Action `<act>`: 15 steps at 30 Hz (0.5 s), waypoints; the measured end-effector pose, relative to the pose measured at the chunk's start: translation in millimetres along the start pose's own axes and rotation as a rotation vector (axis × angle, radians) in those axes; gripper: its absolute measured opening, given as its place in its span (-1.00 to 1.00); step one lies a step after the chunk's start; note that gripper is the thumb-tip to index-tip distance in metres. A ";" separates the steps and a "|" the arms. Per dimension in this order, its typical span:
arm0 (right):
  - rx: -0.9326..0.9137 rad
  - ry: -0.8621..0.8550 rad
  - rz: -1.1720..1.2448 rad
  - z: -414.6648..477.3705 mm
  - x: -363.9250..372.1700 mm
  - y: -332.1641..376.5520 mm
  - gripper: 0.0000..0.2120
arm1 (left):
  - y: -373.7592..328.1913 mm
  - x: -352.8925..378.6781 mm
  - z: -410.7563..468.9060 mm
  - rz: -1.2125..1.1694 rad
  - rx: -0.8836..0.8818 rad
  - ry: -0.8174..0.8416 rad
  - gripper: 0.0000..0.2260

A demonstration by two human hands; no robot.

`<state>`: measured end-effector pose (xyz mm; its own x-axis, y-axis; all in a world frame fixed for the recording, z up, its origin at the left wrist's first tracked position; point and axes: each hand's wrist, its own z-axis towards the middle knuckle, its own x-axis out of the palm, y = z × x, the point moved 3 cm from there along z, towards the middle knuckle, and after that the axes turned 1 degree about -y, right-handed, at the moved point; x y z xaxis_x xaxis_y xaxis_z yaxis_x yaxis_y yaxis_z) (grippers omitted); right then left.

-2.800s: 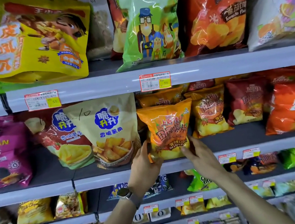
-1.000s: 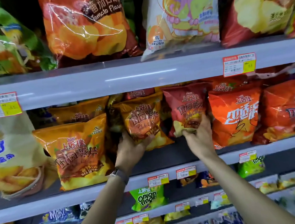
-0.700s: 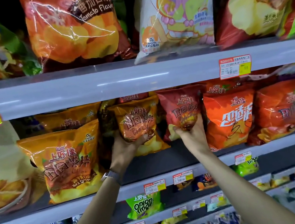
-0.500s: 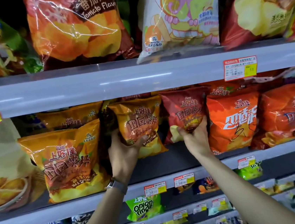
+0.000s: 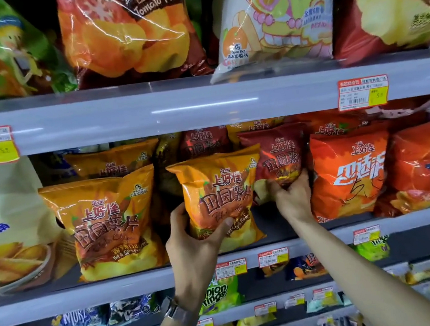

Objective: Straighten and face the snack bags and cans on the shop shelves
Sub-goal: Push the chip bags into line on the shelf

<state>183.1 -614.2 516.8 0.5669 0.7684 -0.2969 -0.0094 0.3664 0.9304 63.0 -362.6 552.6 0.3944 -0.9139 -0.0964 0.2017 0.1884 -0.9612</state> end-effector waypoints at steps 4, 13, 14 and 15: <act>-0.006 0.092 -0.079 -10.5 4.7 9.0 -0.21 | -5.5 -14.8 -10.0 -0.073 0.039 0.009 -0.29; -0.007 0.465 -0.022 -30.3 50.9 2.4 -0.26 | 0.2 -56.0 -30.6 -0.095 0.018 0.017 -0.31; -0.027 0.491 -0.008 -39.1 51.2 15.4 -0.32 | -0.3 -57.9 -31.7 -0.095 0.011 0.011 -0.33; -0.046 0.509 0.011 -47.6 50.7 28.2 -0.40 | -1.0 -59.3 -33.0 -0.094 0.009 0.006 -0.34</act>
<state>172.3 -539.9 517.8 0.0939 0.9263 -0.3649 -0.0561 0.3708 0.9270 9.9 -320.4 550.8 0.3677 -0.9299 -0.0072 0.2459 0.1046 -0.9636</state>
